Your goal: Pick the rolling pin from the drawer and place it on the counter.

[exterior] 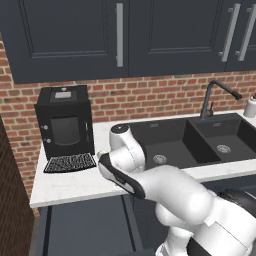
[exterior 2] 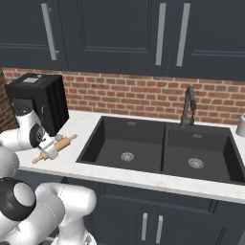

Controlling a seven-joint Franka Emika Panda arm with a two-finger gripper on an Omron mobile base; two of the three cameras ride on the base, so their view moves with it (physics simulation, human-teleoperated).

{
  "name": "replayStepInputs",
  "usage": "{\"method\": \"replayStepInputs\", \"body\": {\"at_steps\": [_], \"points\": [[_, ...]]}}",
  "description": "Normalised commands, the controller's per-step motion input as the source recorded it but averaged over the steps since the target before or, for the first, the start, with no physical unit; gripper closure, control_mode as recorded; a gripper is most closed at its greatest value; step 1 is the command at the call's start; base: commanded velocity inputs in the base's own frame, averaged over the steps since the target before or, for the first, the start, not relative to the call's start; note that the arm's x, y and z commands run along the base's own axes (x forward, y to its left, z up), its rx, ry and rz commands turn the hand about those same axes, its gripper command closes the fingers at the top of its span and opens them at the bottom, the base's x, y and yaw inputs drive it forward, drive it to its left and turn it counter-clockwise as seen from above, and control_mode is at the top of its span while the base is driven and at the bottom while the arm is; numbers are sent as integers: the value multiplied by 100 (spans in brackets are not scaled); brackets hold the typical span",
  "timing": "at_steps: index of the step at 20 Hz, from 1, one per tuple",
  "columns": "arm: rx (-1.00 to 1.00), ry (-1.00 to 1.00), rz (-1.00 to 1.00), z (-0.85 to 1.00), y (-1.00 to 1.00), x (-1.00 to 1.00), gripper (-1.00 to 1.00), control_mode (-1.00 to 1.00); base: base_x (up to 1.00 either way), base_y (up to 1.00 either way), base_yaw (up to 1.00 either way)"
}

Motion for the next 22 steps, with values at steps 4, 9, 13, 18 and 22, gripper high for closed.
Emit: {"method": "replayStepInputs", "body": {"at_steps": [4,9,13,18,22], "points": [[-3,2,0,-46,8,60,100,-100,0,0,0],[-9,4,5,-62,26,36,100,-100,0,0,0],[-8,2,8,-31,32,21,-100,-100,0,0,0],[-1,-5,3,17,-1,0,-100,-100,0,0,0],[0,-10,1,21,0,0,-100,-100,0,0,0]]}}
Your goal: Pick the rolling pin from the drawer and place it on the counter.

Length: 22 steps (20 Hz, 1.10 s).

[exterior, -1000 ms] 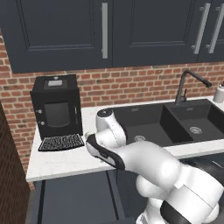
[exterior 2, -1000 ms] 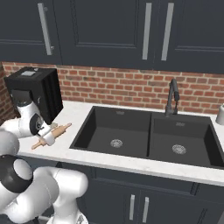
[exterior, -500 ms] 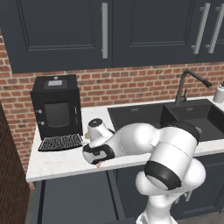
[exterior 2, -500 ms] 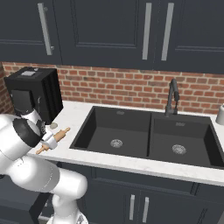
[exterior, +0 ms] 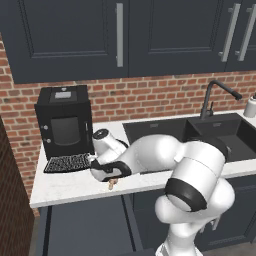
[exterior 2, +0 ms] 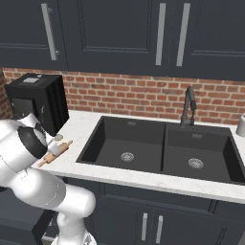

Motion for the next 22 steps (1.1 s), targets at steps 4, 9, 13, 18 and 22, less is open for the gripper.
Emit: {"method": "replayStepInputs", "body": {"at_steps": [4,9,13,18,22], "points": [[0,-19,0,12,-11,-36,-100,-100,0,0,0],[0,-21,0,35,-42,-86,-100,-100,0,0,0],[2,-16,0,75,-58,-86,-100,-100,0,0,0],[5,-11,0,93,-56,-55,-100,-100,0,0,0],[6,-5,0,59,-35,-47,-100,-100,0,0,0]]}}
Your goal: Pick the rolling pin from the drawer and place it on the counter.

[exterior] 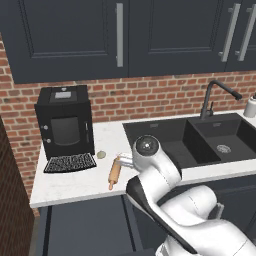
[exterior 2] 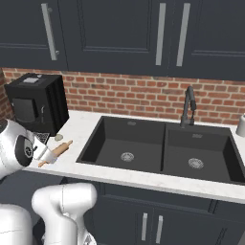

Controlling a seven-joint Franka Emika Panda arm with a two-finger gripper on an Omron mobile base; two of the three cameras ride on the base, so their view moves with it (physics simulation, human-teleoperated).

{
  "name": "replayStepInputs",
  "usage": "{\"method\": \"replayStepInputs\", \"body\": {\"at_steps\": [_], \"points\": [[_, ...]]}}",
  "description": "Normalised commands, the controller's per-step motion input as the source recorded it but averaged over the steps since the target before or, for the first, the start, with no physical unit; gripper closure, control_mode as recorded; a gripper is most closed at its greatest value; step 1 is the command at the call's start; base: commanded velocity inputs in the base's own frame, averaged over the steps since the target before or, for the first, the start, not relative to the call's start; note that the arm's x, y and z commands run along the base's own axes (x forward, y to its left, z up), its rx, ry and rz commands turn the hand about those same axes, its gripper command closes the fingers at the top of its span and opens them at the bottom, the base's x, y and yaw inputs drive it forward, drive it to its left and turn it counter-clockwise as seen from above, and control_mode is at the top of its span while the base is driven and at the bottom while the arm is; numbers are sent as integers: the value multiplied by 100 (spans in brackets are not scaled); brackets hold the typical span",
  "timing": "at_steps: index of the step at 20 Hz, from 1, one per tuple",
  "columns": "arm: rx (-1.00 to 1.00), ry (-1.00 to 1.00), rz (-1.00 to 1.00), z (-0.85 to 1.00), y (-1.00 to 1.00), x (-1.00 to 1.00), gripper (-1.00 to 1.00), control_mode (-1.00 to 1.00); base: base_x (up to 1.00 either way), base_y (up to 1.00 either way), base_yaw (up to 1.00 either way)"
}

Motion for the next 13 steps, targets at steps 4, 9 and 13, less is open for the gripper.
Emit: {"method": "replayStepInputs", "body": {"at_steps": [4,9,13], "points": [[7,-1,3,23,-17,-31,-100,-100,0,0,0],[14,-4,2,3,-26,-15,-100,-100,0,0,0],[20,0,0,0,-46,0,-100,-100,0,0,0]]}}
